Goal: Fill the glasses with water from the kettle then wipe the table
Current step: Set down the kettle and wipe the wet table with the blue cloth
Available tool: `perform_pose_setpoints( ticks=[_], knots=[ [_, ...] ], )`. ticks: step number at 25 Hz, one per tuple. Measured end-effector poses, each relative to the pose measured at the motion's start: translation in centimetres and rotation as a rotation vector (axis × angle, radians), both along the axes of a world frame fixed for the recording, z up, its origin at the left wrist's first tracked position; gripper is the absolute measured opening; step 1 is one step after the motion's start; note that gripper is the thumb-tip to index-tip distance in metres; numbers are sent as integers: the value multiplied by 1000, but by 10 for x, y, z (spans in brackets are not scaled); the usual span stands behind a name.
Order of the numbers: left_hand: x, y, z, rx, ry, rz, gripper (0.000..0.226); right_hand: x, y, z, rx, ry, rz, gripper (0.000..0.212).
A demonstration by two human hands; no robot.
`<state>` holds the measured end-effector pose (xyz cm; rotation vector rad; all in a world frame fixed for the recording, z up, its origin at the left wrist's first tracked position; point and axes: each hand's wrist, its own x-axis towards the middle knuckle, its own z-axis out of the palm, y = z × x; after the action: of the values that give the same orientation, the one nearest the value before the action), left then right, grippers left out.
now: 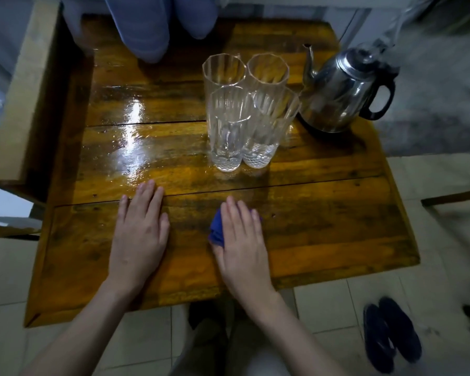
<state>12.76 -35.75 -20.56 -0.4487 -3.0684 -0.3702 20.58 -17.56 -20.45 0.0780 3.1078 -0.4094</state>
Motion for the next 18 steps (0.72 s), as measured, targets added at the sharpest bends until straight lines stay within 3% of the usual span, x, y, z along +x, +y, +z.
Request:
perform_pose_setpoints(
  ticks=[4, 8, 13, 18],
  knots=[
    [11, 22, 5, -20, 19, 18, 50, 31, 12, 0, 16, -26, 259, 76],
    [42, 90, 8, 77, -8, -158, 49, 52, 64, 2, 59, -74, 360, 77],
    [42, 147, 5, 85, -38, -85, 50, 53, 171, 1, 26, -74, 76, 72],
    [44, 151, 1, 30, -11, -69, 53, -13, 228, -2, -18, -47, -185, 65]
  ],
)
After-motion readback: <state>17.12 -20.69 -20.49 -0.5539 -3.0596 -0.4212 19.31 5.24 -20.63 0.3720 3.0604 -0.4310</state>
